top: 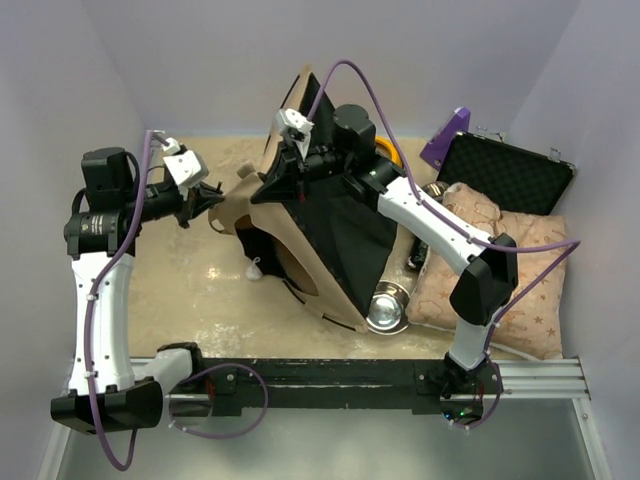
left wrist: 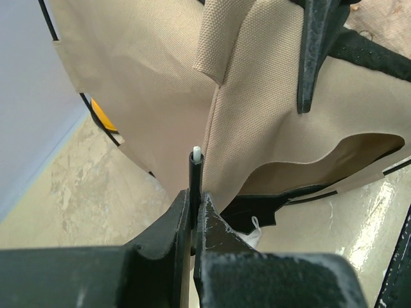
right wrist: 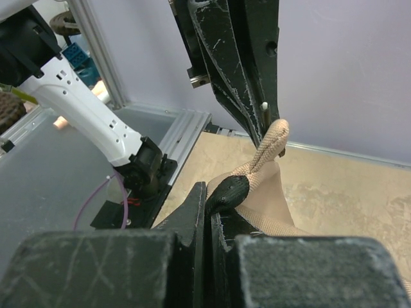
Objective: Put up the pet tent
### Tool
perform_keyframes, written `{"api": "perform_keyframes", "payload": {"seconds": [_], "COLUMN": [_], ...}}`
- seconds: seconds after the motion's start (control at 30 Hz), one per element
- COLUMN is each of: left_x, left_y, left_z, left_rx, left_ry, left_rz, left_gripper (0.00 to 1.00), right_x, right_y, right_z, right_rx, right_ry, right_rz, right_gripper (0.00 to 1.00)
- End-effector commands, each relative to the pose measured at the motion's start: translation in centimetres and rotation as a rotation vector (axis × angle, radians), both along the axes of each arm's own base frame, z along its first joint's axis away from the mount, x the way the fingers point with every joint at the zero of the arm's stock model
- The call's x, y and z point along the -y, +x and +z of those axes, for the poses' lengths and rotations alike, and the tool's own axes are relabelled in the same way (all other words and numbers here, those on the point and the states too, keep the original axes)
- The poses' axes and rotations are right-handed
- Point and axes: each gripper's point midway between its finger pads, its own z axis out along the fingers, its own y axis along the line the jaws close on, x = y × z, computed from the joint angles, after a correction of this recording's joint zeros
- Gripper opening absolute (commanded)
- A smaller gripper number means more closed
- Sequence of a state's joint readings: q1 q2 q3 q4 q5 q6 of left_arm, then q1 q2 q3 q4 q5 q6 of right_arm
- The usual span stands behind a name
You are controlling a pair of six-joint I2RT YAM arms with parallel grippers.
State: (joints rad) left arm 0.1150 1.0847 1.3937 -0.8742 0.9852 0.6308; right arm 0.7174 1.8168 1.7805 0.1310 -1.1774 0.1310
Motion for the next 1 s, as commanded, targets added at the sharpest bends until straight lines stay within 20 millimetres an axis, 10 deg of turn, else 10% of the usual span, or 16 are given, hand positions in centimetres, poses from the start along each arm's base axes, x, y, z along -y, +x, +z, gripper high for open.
{"api": "perform_keyframes", "payload": {"seconds": [0.0,0.97], "left_x": [-0.8,1.1], "left_y": [-1.0,-1.6], "left_z": [-1.9,-2.8], "left_rx": [-0.128,-0.152], "left_ry": [0.046,0.104], "left_rz": [0.068,-0.045], "left_gripper": [0.00,0.00], "right_x": [1.3,-1.5], "right_y": [-2.9,-3.5], "right_z": [5.2,0.0], "right_rx": [0.165,0.127], "right_ry": [0.099,-0.044], "right_rz": [0.044,0.073], "right_gripper": [0.00,0.00]}}
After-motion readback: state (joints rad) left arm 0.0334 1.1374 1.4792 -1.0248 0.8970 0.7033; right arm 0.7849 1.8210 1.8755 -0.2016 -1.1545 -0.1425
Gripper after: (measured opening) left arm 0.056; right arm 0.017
